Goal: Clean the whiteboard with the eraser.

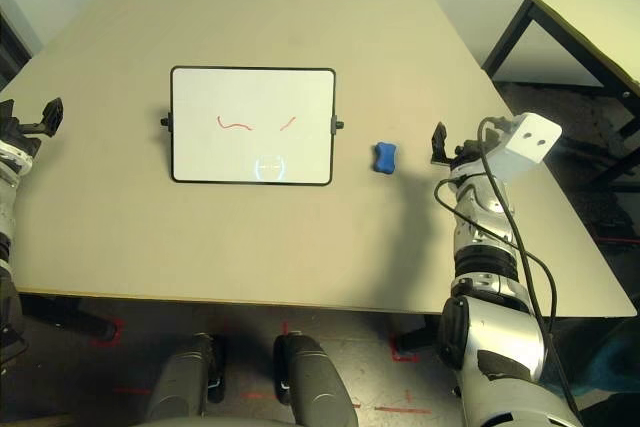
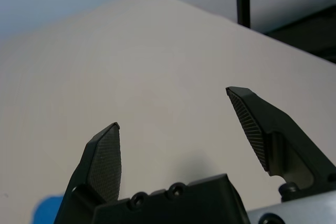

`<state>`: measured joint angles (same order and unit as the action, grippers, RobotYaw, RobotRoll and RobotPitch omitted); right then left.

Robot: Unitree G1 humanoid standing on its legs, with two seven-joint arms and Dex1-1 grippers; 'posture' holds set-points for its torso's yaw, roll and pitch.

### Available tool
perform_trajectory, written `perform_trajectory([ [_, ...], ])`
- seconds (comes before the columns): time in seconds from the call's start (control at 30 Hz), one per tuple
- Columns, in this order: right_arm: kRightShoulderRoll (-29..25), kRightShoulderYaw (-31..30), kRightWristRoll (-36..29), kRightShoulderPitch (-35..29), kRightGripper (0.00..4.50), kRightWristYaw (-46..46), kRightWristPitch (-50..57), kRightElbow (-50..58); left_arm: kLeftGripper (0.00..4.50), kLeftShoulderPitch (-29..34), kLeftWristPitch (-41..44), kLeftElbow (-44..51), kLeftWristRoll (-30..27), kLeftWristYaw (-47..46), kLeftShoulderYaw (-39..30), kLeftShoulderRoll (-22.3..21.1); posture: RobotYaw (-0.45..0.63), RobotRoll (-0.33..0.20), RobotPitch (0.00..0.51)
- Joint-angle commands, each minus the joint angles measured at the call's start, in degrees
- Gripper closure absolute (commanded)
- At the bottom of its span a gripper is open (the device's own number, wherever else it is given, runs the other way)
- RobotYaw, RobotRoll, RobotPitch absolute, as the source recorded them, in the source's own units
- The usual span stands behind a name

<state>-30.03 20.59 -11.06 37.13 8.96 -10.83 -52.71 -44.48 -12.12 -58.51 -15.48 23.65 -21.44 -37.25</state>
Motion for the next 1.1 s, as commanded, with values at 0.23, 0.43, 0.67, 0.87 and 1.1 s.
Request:
perform_trajectory([
  [0.23,1.41,0.44,-2.02,-1.85,0.02,2.19,6.21,6.03,0.0,-3.34,1.81,-2.86,0.63,0.93,0.87,1.01,-0.06,0.0,0.132],
  [0.43,0.23,-3.12,-2.63,-2.41,0.02,2.95,28.66,24.67,0.0,-7.68,12.69,6.28,-0.89,15.09,6.18,1.84,-0.07,0.0,0.114],
  [0.67,2.11,-4.79,-3.17,0.56,0.02,-2.04,54.5,38.22,0.0,-2.08,35.58,34.76,-5.14,23.86,13.36,0.85,-0.04,0.0,0.108],
  [0.87,4.75,-7.4,-1.63,1.61,0.02,-2.67,59.28,38.23,0.0,1.78,46.35,48.74,-7.88,24.32,16.34,1.66,-0.04,0.0,0.103],
  [1.1,7.53,-8.99,-0.52,1.39,0.02,-3.16,59.67,36.64,0.0,5.21,52.48,56.67,-9.09,22.73,16.86,2.39,-0.01,0.0,0.111],
])
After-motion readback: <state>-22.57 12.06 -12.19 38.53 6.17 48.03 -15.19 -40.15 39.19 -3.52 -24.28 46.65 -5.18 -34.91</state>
